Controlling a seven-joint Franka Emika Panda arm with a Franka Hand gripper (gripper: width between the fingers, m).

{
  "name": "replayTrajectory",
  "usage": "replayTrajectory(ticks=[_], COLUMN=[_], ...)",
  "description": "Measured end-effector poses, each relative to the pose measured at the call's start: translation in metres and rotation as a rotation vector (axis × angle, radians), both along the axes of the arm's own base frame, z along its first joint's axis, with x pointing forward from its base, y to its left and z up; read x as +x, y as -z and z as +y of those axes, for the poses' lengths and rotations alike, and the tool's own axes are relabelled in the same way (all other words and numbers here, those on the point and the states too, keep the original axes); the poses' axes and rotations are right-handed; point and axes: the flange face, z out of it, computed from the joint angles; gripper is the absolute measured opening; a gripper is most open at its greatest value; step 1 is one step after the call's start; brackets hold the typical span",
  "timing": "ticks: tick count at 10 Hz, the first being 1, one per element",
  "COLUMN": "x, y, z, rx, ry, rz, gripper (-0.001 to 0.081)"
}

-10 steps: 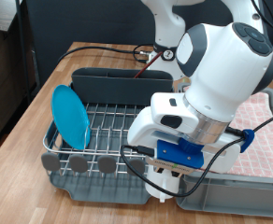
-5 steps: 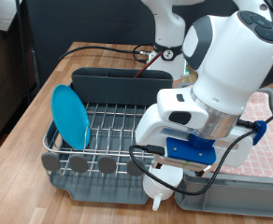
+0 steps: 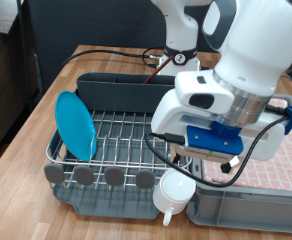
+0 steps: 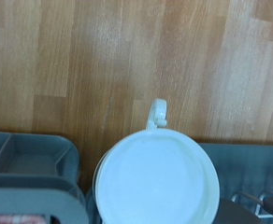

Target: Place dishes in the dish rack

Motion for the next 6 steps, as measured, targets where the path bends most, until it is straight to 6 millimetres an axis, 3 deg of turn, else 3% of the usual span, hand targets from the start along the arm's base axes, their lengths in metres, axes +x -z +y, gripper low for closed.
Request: replayTrajectory(ticks=[6], x=[-0.008], y=[-0.071], z=[0.020], rx=[-0.016], ry=[-0.006], rz=[0.003], gripper=[0.0803])
